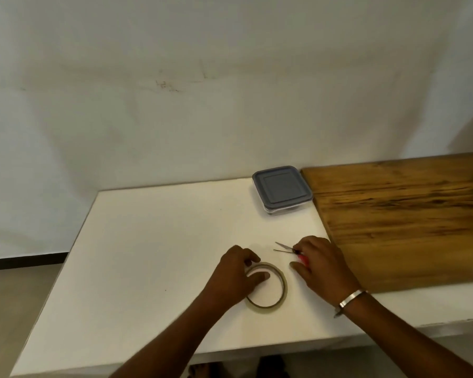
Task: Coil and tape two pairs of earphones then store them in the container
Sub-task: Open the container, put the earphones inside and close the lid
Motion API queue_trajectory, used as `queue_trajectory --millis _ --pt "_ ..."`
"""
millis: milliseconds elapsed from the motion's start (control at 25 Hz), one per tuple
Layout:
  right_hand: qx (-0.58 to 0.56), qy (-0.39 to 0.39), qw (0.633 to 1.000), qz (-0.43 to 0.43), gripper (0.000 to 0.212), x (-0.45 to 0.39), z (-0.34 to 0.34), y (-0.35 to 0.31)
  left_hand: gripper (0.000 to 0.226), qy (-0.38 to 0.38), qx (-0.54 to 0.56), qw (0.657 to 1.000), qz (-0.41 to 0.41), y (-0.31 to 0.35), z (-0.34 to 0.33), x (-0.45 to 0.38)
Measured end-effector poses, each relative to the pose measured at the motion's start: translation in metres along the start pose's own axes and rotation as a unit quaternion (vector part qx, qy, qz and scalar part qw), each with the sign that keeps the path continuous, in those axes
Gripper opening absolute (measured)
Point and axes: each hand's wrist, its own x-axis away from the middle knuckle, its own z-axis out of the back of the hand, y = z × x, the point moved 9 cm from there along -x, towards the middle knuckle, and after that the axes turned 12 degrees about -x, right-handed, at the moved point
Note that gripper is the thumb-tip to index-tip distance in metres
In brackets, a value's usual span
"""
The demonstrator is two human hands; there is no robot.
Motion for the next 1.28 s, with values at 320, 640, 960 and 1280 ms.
queue_trajectory --millis 320,640,960,1280 --pt "0.108 0.052 0.986 -0.113 0.021 0.014 0.009 0.014 0.015 0.088 -0.011 0.995 0.045 -0.002 0.0 0.005" --pt "0.124 0.075 0.974 -0.173 0.021 0.018 0.023 0.029 0.022 0.118 0.016 0.991 0.063 0.019 -0.007 -0.013" --pt "0.125 0.078 0.972 -0.183 0.026 0.018 0.027 0.034 0.024 0.119 0.003 0.992 0.044 0.04 -0.012 -0.032" --pt "0.113 0.072 0.973 -0.186 0.028 0.018 0.027 0.035 0.025 0.121 0.012 0.991 0.049 0.038 -0.009 -0.031"
